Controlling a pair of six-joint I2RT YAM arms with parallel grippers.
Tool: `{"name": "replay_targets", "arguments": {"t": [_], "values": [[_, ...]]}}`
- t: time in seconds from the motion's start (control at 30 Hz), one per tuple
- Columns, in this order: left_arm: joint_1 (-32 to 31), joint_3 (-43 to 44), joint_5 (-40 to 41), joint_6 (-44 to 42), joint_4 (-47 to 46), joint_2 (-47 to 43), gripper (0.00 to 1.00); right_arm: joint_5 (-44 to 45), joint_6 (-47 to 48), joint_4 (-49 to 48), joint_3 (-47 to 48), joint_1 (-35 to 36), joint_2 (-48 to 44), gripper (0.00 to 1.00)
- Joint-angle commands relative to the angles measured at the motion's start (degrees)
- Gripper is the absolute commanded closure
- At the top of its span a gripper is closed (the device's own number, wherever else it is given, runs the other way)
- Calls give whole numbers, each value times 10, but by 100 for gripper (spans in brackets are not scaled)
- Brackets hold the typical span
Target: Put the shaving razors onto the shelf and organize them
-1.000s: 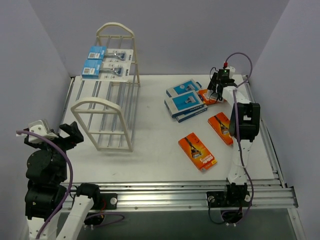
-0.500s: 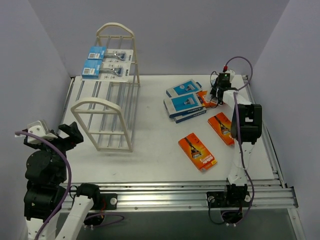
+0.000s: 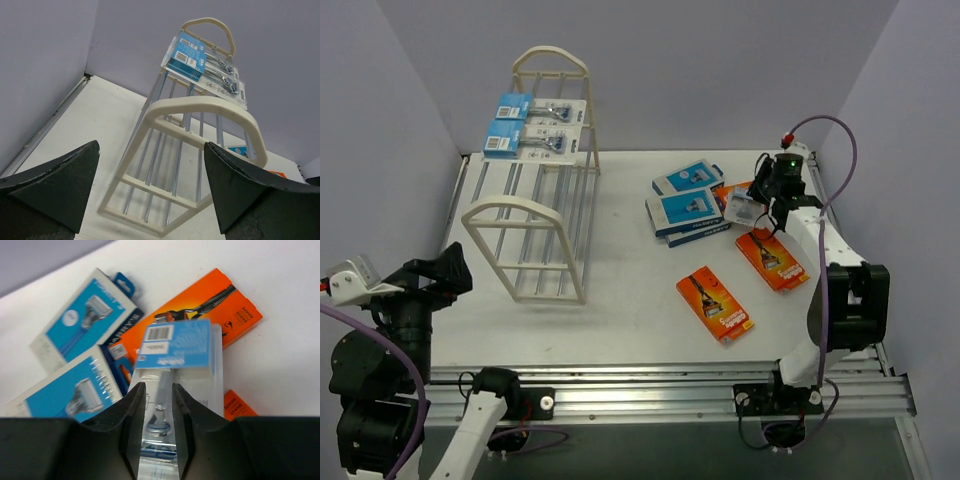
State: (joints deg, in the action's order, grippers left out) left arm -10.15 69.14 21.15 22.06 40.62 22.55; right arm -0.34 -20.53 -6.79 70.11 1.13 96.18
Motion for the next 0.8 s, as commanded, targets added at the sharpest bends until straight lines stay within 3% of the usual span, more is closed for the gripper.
{"name": "replay_targets", "arguments": {"t": [0.0,0.17,0.3,0.33,0.4,0.57,0.77], "values": [[-3,46,-29,18,15,33,6,-53,-7,-55,-50,12,-92,100],[-3,134,-89,32,23,88,6,-129,-2,-87,-102,44,-188,100],[-3,158,-145,47,34,118,6,-150,18,-17,-103,66,-195,100],[-3,155,-152,50,29,117,6,-132,16,4,-105,71,-195,94],[-3,142,-166,57,22,113,6,-84,10,37,-112,78,-200,69],[-3,140,-190,51,25,126,6,1,-29,33,-171,72,-213,59],[-4,148,-211,41,46,139,6,49,-43,28,-175,52,-174,59]]}}
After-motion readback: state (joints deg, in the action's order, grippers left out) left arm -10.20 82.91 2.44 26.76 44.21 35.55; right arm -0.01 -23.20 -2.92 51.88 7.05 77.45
